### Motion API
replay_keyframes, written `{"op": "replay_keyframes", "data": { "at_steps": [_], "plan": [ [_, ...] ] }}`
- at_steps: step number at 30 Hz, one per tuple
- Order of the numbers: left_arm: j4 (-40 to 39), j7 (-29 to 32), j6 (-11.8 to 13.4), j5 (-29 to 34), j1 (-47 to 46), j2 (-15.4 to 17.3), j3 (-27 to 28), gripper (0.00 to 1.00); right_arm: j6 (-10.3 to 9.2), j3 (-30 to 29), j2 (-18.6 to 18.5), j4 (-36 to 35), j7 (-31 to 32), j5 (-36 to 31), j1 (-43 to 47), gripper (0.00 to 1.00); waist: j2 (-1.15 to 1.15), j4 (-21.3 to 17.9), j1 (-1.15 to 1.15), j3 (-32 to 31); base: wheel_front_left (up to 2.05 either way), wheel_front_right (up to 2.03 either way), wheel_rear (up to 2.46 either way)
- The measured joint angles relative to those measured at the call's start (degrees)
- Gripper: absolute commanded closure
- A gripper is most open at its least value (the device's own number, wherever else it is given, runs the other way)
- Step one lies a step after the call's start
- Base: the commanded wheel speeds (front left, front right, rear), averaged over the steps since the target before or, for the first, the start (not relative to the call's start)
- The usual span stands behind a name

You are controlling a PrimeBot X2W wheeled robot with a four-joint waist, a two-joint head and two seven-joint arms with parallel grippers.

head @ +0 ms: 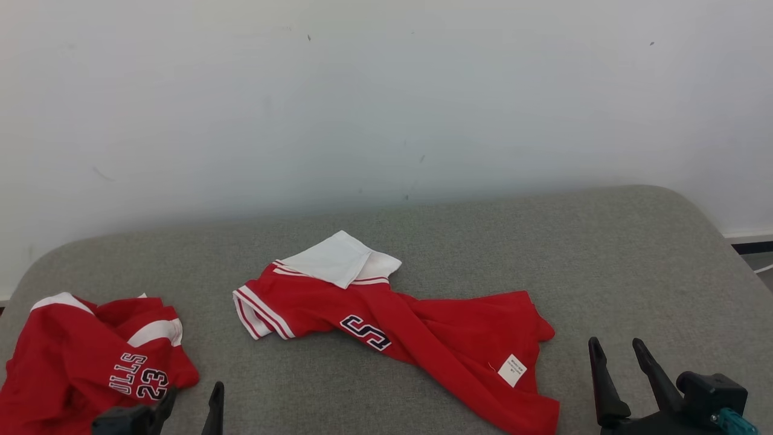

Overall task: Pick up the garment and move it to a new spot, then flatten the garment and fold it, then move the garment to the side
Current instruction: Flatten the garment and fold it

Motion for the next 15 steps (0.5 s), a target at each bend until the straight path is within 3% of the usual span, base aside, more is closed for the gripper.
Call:
{"op": "replay_keyframes", "data": {
  "at_steps": [8, 15],
  "plan": [
    [0.3, 4.2, -0.2, 0.9, -3.4, 0.6, -2.0, 0.0, 0.03, 0.6, -0.8, 0.0, 1.9, -0.1, -0.8, 0.0, 0.0, 0.2, 0.0, 0.6, 0.0, 0.0, 0.0],
    [5.8, 12.5, -5.5, 4.5, -18.9, 1.6, -8.2, 0.0, 0.64, 4.2, -3.1, 0.5, 10.2, -1.4, -2.1, 0.0, 0.01, 0.1, 0.0, 2.9, 0.0, 0.0, 0.0]
  ]
}}
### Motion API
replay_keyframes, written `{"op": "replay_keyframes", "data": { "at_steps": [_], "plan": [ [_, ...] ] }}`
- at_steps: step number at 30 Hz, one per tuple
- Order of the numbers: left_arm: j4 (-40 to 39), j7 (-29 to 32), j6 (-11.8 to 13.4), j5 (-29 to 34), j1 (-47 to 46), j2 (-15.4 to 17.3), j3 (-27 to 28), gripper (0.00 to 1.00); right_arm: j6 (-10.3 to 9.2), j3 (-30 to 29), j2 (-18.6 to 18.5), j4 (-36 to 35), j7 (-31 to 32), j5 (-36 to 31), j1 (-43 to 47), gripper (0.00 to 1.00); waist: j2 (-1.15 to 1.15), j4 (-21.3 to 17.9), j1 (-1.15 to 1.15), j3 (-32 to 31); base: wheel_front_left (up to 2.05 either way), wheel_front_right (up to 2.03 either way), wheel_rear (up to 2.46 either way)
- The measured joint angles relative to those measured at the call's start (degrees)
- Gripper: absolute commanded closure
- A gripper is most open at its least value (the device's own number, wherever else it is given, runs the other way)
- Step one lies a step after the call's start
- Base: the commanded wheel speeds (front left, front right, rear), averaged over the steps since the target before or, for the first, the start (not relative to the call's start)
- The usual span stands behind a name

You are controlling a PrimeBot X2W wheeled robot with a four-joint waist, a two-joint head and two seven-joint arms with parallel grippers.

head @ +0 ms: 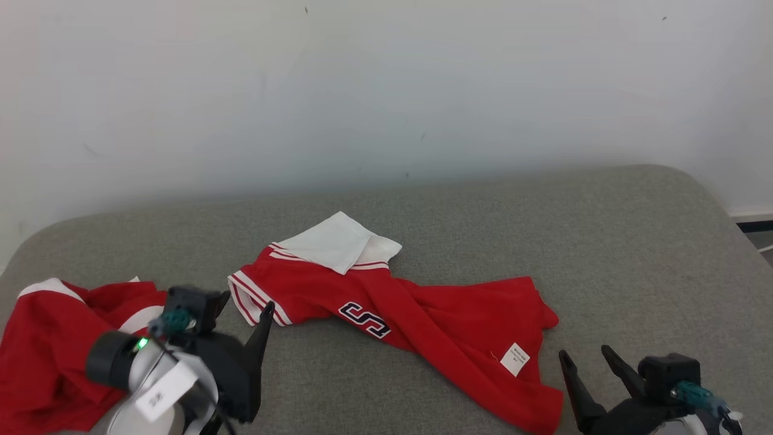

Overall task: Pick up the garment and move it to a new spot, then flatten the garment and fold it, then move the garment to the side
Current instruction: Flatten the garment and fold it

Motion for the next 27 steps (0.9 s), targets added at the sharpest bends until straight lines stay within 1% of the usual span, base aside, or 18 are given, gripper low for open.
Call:
{"op": "replay_keyframes", "data": {
  "at_steps": [2, 6, 9, 11, 16, 21, 22, 23, 27],
  "plan": [
    [2.6, 2.9, -1.3, 0.1, -4.8, -1.2, -1.7, 0.0, 0.52, 1.2, -0.6, 0.0, 2.5, -0.5, -1.5, 0.0, 0.0, -0.1, 0.0, 1.0, 0.0, 0.0, 0.0],
    [7.9, 8.0, -3.5, 0.6, -13.3, -5.1, -4.9, 0.0, 1.44, 4.0, -1.6, 0.2, 7.2, -2.2, -4.4, 0.0, 0.0, -0.4, 0.0, 3.4, 0.0, 0.0, 0.0],
    [11.5, 11.6, -4.4, 0.9, -18.1, -7.4, -6.3, 0.0, 1.49, 5.5, -1.7, 0.5, 10.5, -3.0, -6.1, 0.0, 0.0, -0.7, 0.01, 5.4, 0.0, 0.0, 0.0],
    [14.0, 13.7, -4.8, 0.9, -20.9, -8.3, -6.3, 0.0, 1.49, 6.2, -1.6, 0.8, 12.3, -3.4, -7.3, 0.0, 0.0, -1.0, 0.01, 6.9, 0.0, 0.0, 0.0],
    [18.4, 17.1, -5.4, 1.0, -26.5, -8.8, -6.2, 0.0, 1.49, 8.3, -1.0, 1.6, 15.5, -4.2, -9.8, 0.0, 0.0, -1.6, 0.01, 9.9, 0.0, 0.0, 0.0],
    [23.5, 20.1, -6.6, 1.1, -31.2, -8.5, -5.9, 0.0, 1.51, 10.1, 1.1, 2.4, 18.7, -4.2, -11.8, 0.0, 0.01, -3.0, 0.01, 13.1, 0.0, 0.0, 0.0],
    [25.0, 21.3, -6.8, 1.1, -32.2, -8.4, -6.2, 0.0, 1.47, 10.4, 1.4, 2.8, 19.7, -4.2, -11.7, 0.0, 0.01, -3.9, 0.01, 14.0, 0.0, 0.0, 0.0],
    [25.6, 21.6, -7.3, 1.1, -32.5, -8.5, -6.5, 0.0, 1.41, 10.4, 1.4, 2.9, 20.1, -4.3, -11.6, 0.0, 0.0, -4.3, 0.01, 14.4, 0.0, 0.0, 0.0],
    [27.1, 22.3, -7.7, 1.1, -33.6, -9.3, -7.0, 0.0, 1.05, 10.3, 1.4, 2.5, 21.2, -4.4, -11.6, 0.0, 0.0, -5.9, 0.01, 15.9, 0.0, 0.0, 0.0]
  ]
}}
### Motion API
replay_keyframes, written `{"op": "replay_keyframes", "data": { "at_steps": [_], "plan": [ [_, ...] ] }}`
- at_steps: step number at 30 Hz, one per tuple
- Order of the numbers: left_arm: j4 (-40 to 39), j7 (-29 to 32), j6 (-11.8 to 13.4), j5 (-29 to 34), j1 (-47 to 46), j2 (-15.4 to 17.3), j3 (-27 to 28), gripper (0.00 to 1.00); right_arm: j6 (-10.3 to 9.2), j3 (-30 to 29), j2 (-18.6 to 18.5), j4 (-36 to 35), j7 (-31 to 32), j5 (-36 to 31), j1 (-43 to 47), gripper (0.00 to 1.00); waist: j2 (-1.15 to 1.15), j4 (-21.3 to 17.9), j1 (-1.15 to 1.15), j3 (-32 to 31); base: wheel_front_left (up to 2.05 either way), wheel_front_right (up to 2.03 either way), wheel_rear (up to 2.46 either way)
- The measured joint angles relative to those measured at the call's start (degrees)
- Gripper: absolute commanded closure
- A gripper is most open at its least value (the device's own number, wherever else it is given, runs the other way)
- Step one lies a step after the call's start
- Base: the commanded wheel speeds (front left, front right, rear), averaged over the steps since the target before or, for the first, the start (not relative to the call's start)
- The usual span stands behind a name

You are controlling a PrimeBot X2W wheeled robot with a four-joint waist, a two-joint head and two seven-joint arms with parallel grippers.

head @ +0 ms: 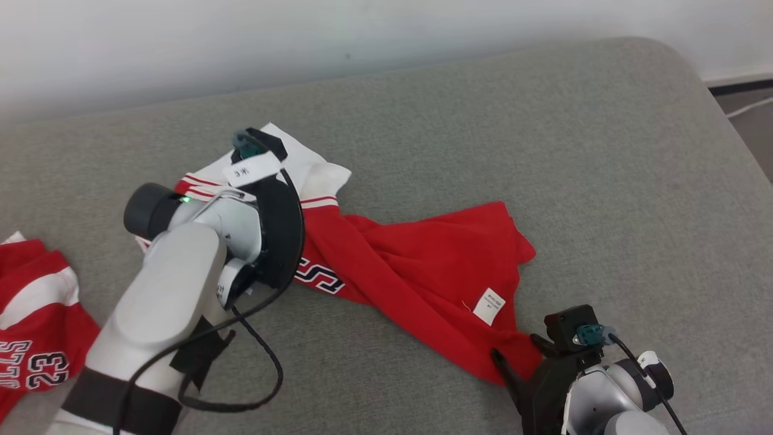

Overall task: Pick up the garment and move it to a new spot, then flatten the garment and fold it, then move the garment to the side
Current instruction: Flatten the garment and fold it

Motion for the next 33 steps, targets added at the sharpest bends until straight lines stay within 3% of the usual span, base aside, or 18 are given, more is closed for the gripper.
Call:
{"op": "replay_keyframes", "data": {
  "at_steps": [12, 26, 28, 30, 31, 32, 33],
  "plan": [
    [6.4, 1.0, -0.1, 1.7, -5.3, 0.6, -1.2, 0.0, -0.89, -0.6, 0.0, -1.3, 1.8, -0.1, -0.2, 0.0, 0.0, -3.4, -0.01, 4.5, 0.0, 0.0, 0.0],
    [11.1, -1.0, -0.5, 1.9, -8.9, -1.7, -1.4, 0.0, -1.74, -2.2, -0.4, -2.5, 2.0, -0.1, -1.1, 0.0, -0.01, -1.2, -0.01, 4.9, 0.0, 0.0, 0.0],
    [12.1, -1.0, -0.5, 1.9, -8.9, -1.7, -1.5, 0.07, -1.74, -1.9, -0.5, -2.6, 2.0, -0.1, -1.1, 0.0, -0.01, -0.9, -0.02, 4.3, 0.0, 0.0, 0.0],
    [12.2, -1.0, -0.5, 1.9, -8.8, -1.6, -1.7, 0.2, -1.68, -1.3, -0.5, -3.0, 2.4, -0.1, -0.9, 0.0, -0.01, -0.7, -0.02, 3.9, 0.0, 0.0, 0.0],
    [12.2, -1.0, -0.5, 1.9, -8.8, -1.8, -1.8, 0.21, -1.68, -1.2, -0.5, -3.5, 2.5, -0.1, -0.6, 0.0, -0.01, -0.5, -0.02, 3.9, 0.0, 0.0, 0.0],
    [12.4, -1.0, -0.5, 1.8, -8.8, -1.8, -1.8, 0.44, -1.68, -1.0, -0.4, -3.9, 2.6, -0.1, -0.4, 0.0, -0.01, -0.4, -0.02, 3.8, 0.0, 0.0, 0.0],
    [12.5, -1.0, -0.5, 1.8, -8.7, -1.9, -1.8, 0.51, -1.68, -0.9, -0.4, -4.0, 2.6, -0.1, -0.1, 0.0, -0.01, -0.3, -0.02, 3.8, 0.0, 0.0, 0.0]
  ]
}}
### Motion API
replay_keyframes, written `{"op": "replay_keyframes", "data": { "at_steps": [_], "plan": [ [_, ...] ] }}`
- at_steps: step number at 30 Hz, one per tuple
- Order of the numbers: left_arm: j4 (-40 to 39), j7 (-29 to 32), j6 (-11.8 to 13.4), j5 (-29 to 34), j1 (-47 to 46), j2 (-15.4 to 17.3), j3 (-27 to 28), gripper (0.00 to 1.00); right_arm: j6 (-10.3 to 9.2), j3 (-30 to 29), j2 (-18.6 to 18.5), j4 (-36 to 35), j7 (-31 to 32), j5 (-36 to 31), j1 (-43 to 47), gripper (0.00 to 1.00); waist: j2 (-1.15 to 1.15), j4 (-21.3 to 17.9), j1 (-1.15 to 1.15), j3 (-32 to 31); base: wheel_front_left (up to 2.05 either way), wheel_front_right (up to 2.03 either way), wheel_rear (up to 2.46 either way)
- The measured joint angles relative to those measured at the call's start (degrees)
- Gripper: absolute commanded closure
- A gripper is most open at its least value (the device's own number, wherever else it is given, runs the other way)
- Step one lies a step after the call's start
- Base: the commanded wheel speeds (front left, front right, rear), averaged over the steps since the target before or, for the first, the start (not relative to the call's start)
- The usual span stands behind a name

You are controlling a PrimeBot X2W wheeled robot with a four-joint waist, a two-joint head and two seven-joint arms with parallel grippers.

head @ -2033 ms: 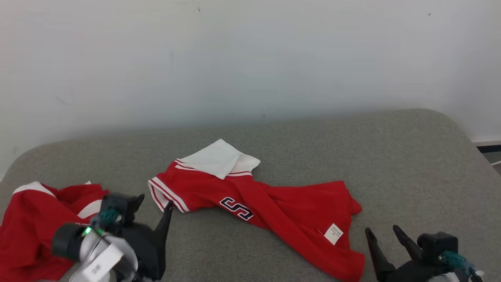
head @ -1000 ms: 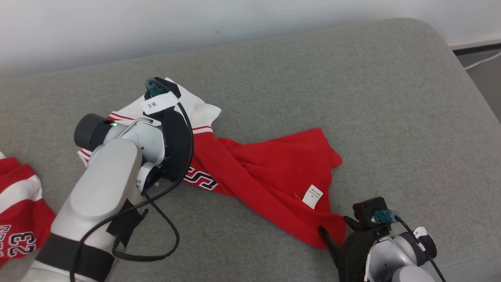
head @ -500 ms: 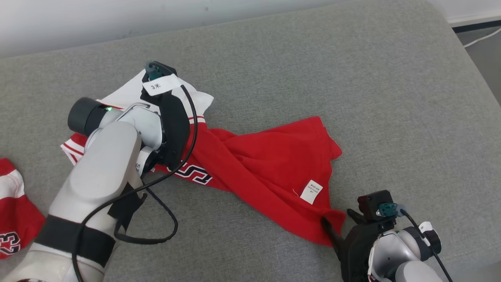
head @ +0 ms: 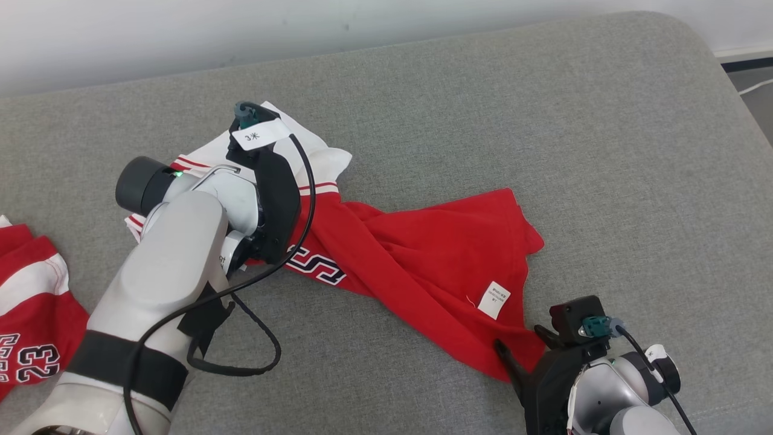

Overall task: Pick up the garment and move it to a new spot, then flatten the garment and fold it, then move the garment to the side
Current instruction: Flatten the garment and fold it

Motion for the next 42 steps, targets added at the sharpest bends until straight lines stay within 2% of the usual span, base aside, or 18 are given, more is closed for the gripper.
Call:
{"op": "replay_keyframes", "data": {
  "at_steps": [1, 3, 10, 11, 12, 13, 15, 17, 19, 20, 22, 23, 24, 25, 29, 37, 42],
  "plan": [
    [0.2, 0.0, 0.0, 0.0, 0.0, 0.0, 0.0, 0.59, 0.0, 0.1, 0.0, 0.0, 0.3, 0.0, 0.2, 0.0, 0.0, 0.0, 0.0, 0.0, 0.0, 0.0, 0.0],
    [0.8, -0.1, 0.0, -0.1, 0.0, -0.1, -0.1, 1.0, 0.0, 0.1, 0.0, -0.1, 0.5, 0.0, 0.2, 0.0, 0.0, 0.1, 0.0, -0.1, 0.0, 0.0, 0.0],
    [1.8, -1.1, -0.1, -0.3, 0.0, -0.2, -0.4, 1.0, -0.56, -0.9, -0.3, -0.1, 1.4, 0.0, 0.7, 0.0, 0.0, -0.1, 0.0, 0.0, 0.0, 0.0, 0.0],
    [1.8, -1.1, -0.1, -0.4, 0.0, -0.2, -0.4, 1.0, -0.57, -1.1, -0.4, -0.1, 1.5, 0.0, 1.0, 0.1, 0.0, -0.1, 0.0, 0.0, 0.0, 0.0, 0.0],
    [1.9, -1.3, -0.1, -0.4, 0.0, -0.2, -0.5, 1.0, -0.64, -1.2, -0.5, 0.0, 1.6, 0.0, 1.4, 0.14, 0.0, -0.1, 0.0, 0.0, 0.0, 0.0, 0.0],
    [2.0, -1.5, -0.1, -0.4, 0.0, -0.2, -0.5, 1.0, -0.94, -1.3, -0.7, 0.1, 1.7, -0.3, 1.5, 0.14, 0.0, -0.1, 0.0, 0.1, 0.0, 0.0, 0.0],
    [2.3, -1.6, -0.1, -0.4, 0.0, -0.3, -0.6, 1.0, -1.07, -1.5, -1.0, 0.1, 1.9, -0.7, 1.4, 0.21, 0.0, -0.1, 0.0, 0.1, 0.0, 0.0, 0.0],
    [2.6, -1.9, -0.1, -0.4, 0.0, -0.5, -0.7, 1.0, -1.07, -1.6, -1.0, 0.2, 1.9, -0.7, 1.4, 0.21, 0.0, -0.1, 0.0, 0.2, 0.0, 0.0, 0.0],
    [2.8, -2.1, -0.1, -0.4, -0.1, -0.6, -0.8, 1.0, -1.07, -1.7, -1.0, 0.3, 1.9, -0.8, 1.3, 0.26, 0.0, -0.1, 0.0, 0.3, 0.0, 0.0, 0.0],
    [2.9, -2.1, -0.1, -0.4, -0.1, -0.7, -0.9, 1.0, -1.07, -1.7, -1.0, 0.3, 1.9, -0.8, 1.3, 0.41, 0.0, 0.0, 0.0, 0.4, 0.0, 0.0, 0.0],
    [3.1, -2.4, -0.5, -0.4, -0.1, -0.9, -1.0, 1.0, -1.08, -1.7, -0.8, 0.4, 1.9, -0.8, 1.2, 0.51, 0.0, 0.2, 0.0, 0.6, 0.0, 0.0, 0.0],
    [3.2, -2.6, -0.5, -0.4, -0.1, -1.0, -1.1, 1.0, -1.07, -1.7, -0.7, 0.5, 1.9, -0.8, 1.2, 0.8, 0.0, 0.2, 0.0, 0.7, 0.0, 0.0, 0.0],
    [3.3, -2.7, -0.5, -0.4, -0.2, -1.0, -1.1, 1.0, -1.08, -1.7, -0.7, 0.6, 1.9, -0.8, 1.1, 0.8, 0.0, 0.3, 0.0, 0.8, 0.0, 0.0, 0.0],
    [3.4, -3.0, -0.5, -0.4, -0.2, -1.0, -1.1, 1.0, -1.08, -1.7, -0.6, 0.7, 1.9, -0.8, 1.0, 1.0, 0.0, 0.4, 0.0, 0.8, 0.0, 0.0, 0.0],
    [3.7, -4.2, -0.4, -0.5, -0.3, -1.1, -0.9, 1.0, -1.25, -1.9, -0.6, 1.0, 1.6, -0.8, 0.7, 1.0, 0.0, 0.5, 0.0, 0.8, 0.0, 0.0, 0.0],
    [3.3, -12.8, 3.6, -2.9, -4.9, -1.7, 3.5, 1.0, -1.82, -5.2, -0.5, -2.3, -4.1, -1.3, -4.0, 1.0, 0.0, 1.1, 0.0, -1.3, 0.0, 0.0, 0.0],
    [3.8, -17.0, 4.1, -2.9, -5.9, -1.9, 3.9, 1.0, -1.85, -6.1, -1.1, -3.5, -7.4, -2.1, -6.5, 1.0, 0.0, 1.4, 0.0, -3.5, 0.0, 0.0, 0.0]
  ]
}}
